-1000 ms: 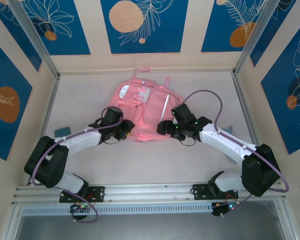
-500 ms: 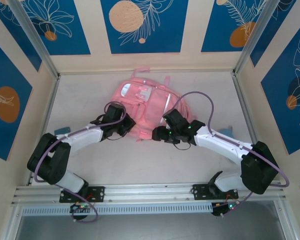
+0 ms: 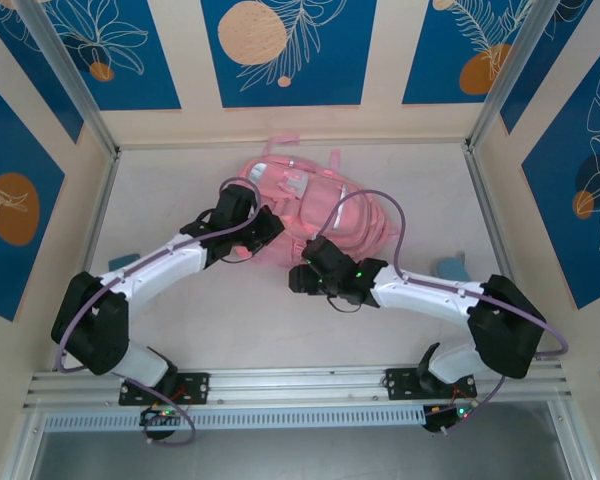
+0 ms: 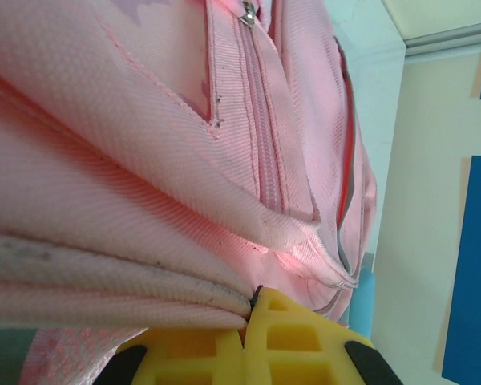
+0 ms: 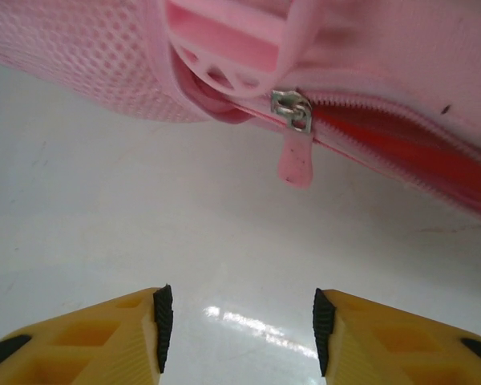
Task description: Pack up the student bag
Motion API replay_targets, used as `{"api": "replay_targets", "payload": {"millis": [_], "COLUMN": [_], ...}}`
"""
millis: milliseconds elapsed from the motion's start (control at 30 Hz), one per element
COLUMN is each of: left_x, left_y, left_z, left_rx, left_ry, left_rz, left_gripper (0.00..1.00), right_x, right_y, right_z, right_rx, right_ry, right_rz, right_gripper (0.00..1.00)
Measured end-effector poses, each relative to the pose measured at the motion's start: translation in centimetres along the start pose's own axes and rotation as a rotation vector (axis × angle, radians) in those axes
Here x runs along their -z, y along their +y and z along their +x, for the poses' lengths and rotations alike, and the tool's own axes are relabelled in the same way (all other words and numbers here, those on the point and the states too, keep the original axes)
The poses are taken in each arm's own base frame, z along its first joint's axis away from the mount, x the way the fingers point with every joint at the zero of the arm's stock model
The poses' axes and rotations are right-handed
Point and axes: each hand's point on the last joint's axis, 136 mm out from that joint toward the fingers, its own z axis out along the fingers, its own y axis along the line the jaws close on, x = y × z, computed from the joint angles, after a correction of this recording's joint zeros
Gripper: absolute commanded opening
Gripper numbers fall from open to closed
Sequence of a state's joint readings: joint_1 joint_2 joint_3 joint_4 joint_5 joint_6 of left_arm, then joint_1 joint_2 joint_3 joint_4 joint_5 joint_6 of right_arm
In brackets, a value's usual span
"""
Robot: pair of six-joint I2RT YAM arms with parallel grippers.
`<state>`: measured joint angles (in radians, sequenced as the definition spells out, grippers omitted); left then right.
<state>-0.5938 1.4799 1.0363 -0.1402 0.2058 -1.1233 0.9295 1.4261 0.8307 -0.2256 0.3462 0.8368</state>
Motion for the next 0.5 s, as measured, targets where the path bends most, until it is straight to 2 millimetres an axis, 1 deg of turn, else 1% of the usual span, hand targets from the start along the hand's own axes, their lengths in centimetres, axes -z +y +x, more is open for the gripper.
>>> {"api": "replay_targets", "payload": {"millis": [100, 233, 367, 500], "left_x": [0.2, 0.2, 0.3, 0.3], "left_y": [-0.5, -0.3, 0.0, 0.2], "left_z": [-0.2, 0.0, 0.1, 0.2], "left_rx": [-0.009, -0.006, -0.004, -0.001], "left_ry": [-0.001, 0.005, 0.010, 0.015], "left_rz": [0.002, -0.009, -0.018, -0.028], "left_gripper": [0.00, 0.00, 0.00, 0.00], "right_x": [-1.1, -2.1, -2.8, -3.6], "right_y": [-1.0, -2.0, -2.3, -2.2], "right_z": [0.1, 0.0, -0.7, -1.5], "right_rx": [0.009, 0.014, 0.014, 0.028], "right_ry": [-0.005, -0.012, -0.028, -0.041], "right_rz": [0.051, 0.093, 0.094, 0.092], "right_gripper": [0.48, 0.47, 0.40, 0.36]}}
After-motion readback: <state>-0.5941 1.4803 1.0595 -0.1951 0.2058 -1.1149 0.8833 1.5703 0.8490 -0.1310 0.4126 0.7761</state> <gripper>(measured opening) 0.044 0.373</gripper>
